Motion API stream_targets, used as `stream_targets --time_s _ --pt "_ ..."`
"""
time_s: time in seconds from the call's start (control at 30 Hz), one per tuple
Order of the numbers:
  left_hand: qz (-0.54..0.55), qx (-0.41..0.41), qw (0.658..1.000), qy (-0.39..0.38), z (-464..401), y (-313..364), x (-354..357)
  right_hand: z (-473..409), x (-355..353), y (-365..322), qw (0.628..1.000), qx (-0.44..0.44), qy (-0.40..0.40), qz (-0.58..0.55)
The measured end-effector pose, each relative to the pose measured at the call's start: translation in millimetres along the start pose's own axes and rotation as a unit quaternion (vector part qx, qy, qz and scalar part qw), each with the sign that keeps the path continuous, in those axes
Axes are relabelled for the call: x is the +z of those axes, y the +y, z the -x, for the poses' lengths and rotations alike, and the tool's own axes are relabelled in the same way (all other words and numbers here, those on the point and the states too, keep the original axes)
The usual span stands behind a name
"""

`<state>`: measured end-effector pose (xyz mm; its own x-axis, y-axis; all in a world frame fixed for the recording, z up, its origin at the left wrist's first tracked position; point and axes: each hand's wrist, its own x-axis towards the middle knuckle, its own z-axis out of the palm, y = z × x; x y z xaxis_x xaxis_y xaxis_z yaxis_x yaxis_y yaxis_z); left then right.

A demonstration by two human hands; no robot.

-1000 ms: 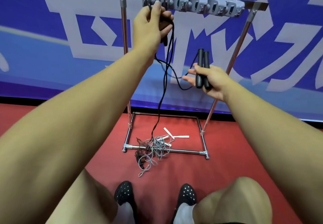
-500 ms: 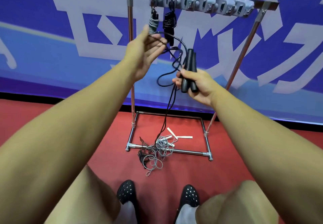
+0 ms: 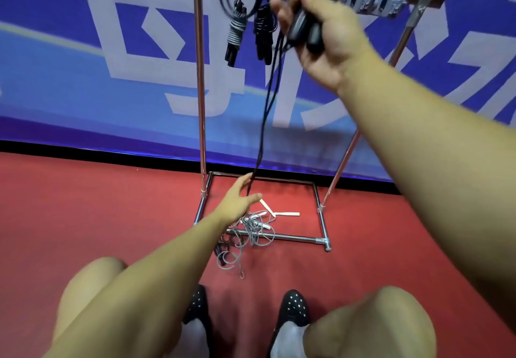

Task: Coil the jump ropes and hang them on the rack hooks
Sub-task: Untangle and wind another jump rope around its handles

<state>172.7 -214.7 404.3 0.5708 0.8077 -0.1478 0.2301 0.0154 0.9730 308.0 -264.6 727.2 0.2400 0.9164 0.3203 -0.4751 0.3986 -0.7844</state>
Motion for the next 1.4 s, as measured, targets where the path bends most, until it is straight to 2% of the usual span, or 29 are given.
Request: stream_targets --time_s 0.13,0.2,0.23,0.33,0.4,0.43,0.53,0.63,0.83,0.97,1.03,1.1,1.2,1.27,1.33,1.4 --pt "-0.160 0.027 0.986 -0.028 -8.4 -13.0 -0.8 -18.3 -8.8 -25.5 0.998 -0.057 0.034 -0.005" --pt "-0.225 0.040 0.973 -0.044 -14.9 -10.6 -3.7 -23.6 -35.3 -20.8 0.991 -0.058 0.098 0.075" --pt "-0.211 0.041 0.976 -0.044 -16.8 -5.0 -4.9 -22.6 -51.7 -13.7 0.979 -0.050 0.137 0.144" --pt "-0.116 0.051 0.992 -0.013 -17.9 27.2 -7.0 -7.0 -106.4 21.8 0.894 0.039 0.246 0.372" --pt "-0.084 0.070 0.994 0.025 -20.6 50.9 -9.9 13.8 -132.5 49.6 0.852 0.111 0.275 0.432" --pt "-0.069 0.077 0.994 0.039 -22.0 61.8 -11.7 23.4 -141.9 62.6 0.855 0.134 0.271 0.420" --pt "0.007 0.078 0.995 0.053 -19.8 87.2 -16.5 52.7 -149.8 97.2 0.901 0.210 0.215 0.313" --pt "0.067 0.074 0.994 0.041 -15.2 104.6 -15.9 73.7 -148.5 127.2 0.907 0.258 0.152 0.298" --pt "0.087 0.081 0.991 0.062 -10.4 114.4 -32.8 81.0 -130.1 149.6 0.919 0.249 0.062 0.301" --pt "0.151 0.067 0.986 0.038 -0.2 94.2 -36.1 76.4 -124.8 151.1 0.915 0.201 0.080 0.342" --pt "0.109 0.068 0.992 -0.003 6.1 71.1 -30.9 74.1 -124.5 149.7 0.921 0.164 0.102 0.339" --pt "0.006 0.088 0.995 -0.037 11.1 46.2 -27.1 72.6 -124.5 147.2 0.933 0.142 0.120 0.308" --pt "-0.135 0.122 0.982 -0.043 10.6 18.6 -27.1 70.6 -129.4 143.0 0.928 0.098 0.171 0.315" --pt "-0.191 0.106 0.975 -0.051 10.6 8.2 -31.0 68.7 -138.2 138.8 0.921 0.073 0.218 0.314" --pt "-0.246 0.079 0.965 -0.034 10.7 -0.4 -37.4 68.3 -148.8 131.9 0.914 0.056 0.251 0.315" --pt "-0.286 0.008 0.957 0.049 7.3 -10.8 -48.9 68.6 -158.4 123.3 0.909 0.035 0.278 0.309"
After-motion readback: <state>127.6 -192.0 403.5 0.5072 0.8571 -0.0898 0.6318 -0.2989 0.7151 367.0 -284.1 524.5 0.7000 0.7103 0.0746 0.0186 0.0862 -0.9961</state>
